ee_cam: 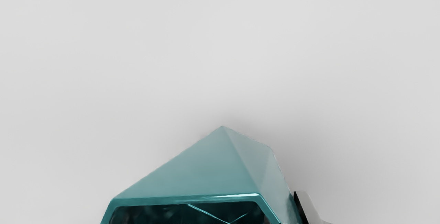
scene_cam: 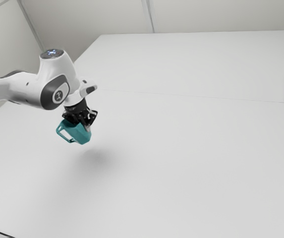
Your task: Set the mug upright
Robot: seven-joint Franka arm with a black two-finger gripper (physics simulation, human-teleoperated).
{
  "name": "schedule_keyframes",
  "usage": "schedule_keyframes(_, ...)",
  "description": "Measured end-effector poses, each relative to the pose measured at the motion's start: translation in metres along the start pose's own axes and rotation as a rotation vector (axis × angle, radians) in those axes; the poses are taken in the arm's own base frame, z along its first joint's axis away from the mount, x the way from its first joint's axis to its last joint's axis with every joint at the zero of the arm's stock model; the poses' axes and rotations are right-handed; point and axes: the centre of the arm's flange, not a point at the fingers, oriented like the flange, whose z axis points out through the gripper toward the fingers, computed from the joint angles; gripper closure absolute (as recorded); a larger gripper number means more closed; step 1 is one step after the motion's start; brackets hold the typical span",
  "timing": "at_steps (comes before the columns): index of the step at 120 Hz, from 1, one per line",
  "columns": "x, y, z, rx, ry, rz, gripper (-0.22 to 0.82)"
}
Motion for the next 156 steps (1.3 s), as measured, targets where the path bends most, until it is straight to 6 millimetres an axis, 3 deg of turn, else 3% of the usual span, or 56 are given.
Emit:
schedule_keyframes(38, -0.003, -0.004, 0.052, 0.001, -0.041, -0.236, 0.78)
schedule_keyframes(77, 0.001, 0.010, 0.082, -0.022, -0.045, -0.370, 0.78)
schedule_keyframes(96, 0.003, 0.010, 0.085, -0.036, -0.042, -0.428, 0.78)
schedule_keyframes(113, 0.002, 0.027, 0.079, -0.054, -0.032, -0.429, 0.48)
schedule_keyframes(126, 0.002, 0.027, 0.070, -0.062, -0.020, -0.444, 0.29)
schedule_keyframes(156, 0.001, 0.020, 0.037, -0.071, 0.009, -0.477, 0.09)
